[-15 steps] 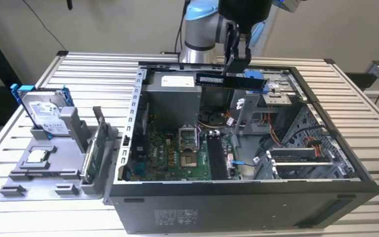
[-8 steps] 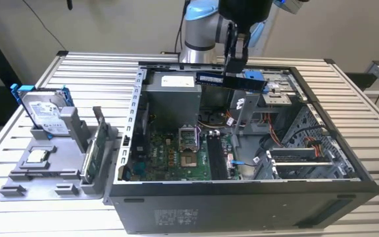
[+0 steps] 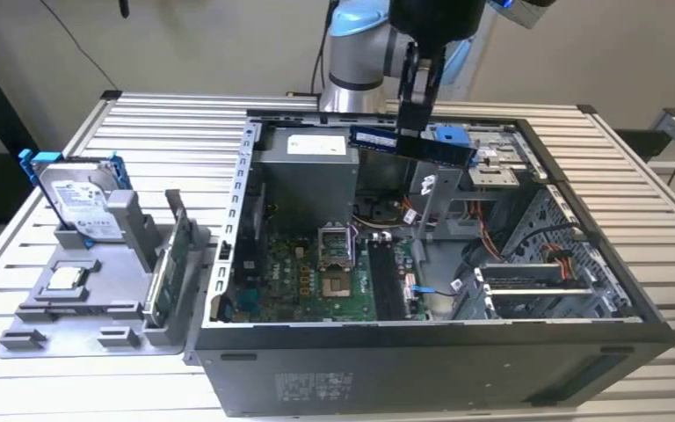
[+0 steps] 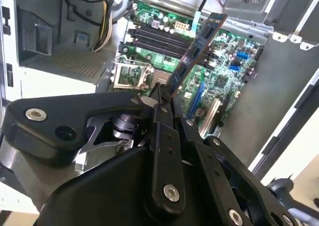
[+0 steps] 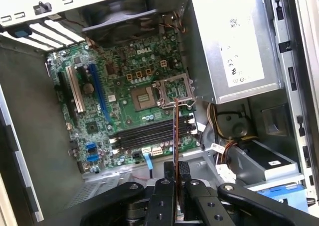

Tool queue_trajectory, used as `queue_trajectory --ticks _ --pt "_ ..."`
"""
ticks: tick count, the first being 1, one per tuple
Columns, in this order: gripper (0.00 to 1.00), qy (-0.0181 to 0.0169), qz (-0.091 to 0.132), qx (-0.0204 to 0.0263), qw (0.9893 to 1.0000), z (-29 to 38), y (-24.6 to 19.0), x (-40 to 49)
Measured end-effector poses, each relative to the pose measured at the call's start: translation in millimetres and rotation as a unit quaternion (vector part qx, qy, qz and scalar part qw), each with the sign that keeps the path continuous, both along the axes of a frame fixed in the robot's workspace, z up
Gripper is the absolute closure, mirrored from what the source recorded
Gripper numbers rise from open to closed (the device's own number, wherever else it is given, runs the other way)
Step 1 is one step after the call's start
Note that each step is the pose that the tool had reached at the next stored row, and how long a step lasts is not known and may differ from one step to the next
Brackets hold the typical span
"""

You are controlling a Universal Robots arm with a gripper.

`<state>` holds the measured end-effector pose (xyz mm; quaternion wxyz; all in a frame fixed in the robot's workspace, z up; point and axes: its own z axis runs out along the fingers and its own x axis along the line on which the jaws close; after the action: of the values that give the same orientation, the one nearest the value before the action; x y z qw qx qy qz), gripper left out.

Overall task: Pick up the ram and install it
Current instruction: 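Insert the ram into the slot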

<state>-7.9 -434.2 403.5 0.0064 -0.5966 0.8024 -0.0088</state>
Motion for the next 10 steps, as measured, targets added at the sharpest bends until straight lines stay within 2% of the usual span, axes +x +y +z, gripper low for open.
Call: queue_trajectory --ticks 5,10 --pt "0.86 0.0000 -0.028 0.0000 0.9996 0.0 0.0 0.0" --pt "0.86 0.0000 -0.056 0.0000 0.9985 0.0 0.0 0.0"
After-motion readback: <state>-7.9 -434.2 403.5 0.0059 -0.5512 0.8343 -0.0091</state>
